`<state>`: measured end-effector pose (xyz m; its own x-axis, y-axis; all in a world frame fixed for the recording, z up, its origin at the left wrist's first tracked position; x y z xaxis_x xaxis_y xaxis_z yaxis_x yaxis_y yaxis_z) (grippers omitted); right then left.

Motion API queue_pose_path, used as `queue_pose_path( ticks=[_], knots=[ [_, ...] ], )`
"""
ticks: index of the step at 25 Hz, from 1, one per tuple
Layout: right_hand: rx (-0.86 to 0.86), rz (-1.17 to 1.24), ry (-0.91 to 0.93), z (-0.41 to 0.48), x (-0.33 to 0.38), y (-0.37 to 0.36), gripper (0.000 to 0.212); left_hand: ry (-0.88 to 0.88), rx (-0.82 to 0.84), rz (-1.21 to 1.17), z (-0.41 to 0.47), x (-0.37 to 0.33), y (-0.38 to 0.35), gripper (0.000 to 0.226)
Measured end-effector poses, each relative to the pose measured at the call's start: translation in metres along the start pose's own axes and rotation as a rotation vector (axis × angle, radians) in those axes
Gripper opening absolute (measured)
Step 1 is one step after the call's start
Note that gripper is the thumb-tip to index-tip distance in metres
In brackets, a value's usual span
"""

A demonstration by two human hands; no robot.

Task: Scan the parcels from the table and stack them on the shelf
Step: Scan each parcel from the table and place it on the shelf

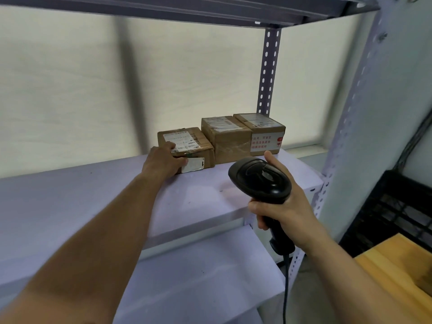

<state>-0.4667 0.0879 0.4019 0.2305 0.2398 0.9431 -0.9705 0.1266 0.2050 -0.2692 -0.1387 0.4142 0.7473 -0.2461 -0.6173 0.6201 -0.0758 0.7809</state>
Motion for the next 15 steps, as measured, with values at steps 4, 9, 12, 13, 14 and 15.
queue_pose_path(
  ticks=[4, 9, 12, 13, 14, 15],
  knots=[
    [0.001, 0.005, 0.013, -0.001, -0.004, 0.001, 0.095, -0.003, 0.035, 0.014, 0.004, 0.002, 0.001, 0.071],
    [-0.001, 0.043, 0.037, -0.014, -0.001, 0.006, 0.093, -0.025, -0.069, 0.066, -0.02, -0.014, 0.003, 0.087],
    [-0.013, 0.047, 0.059, -0.031, 0.002, 0.014, 0.093, -0.128, -0.217, 0.1, -0.053, -0.039, 0.002, 0.086],
    [-0.018, 0.046, 0.064, -0.04, 0.003, 0.018, 0.095, -0.187, -0.26, 0.093, -0.065, -0.048, -0.002, 0.083],
    [-0.023, 0.038, 0.066, -0.05, 0.004, 0.022, 0.097, -0.253, -0.289, 0.083, -0.078, -0.057, -0.008, 0.079],
    [-0.029, 0.028, 0.067, -0.061, 0.005, 0.026, 0.098, -0.309, -0.298, 0.071, -0.092, -0.067, -0.016, 0.074]
  ],
)
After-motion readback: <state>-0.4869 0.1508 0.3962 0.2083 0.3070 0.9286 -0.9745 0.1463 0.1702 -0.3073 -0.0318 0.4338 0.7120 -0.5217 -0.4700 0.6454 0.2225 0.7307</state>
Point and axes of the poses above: each hand's wrist, its own z-axis towards the middle knuckle, its own y-axis out of the back of the hand, x = y × z, the point moved 2 cm from there along z, towards the middle knuckle, and after that the axes turned 8 degrees about x, right-handed, at the moved point
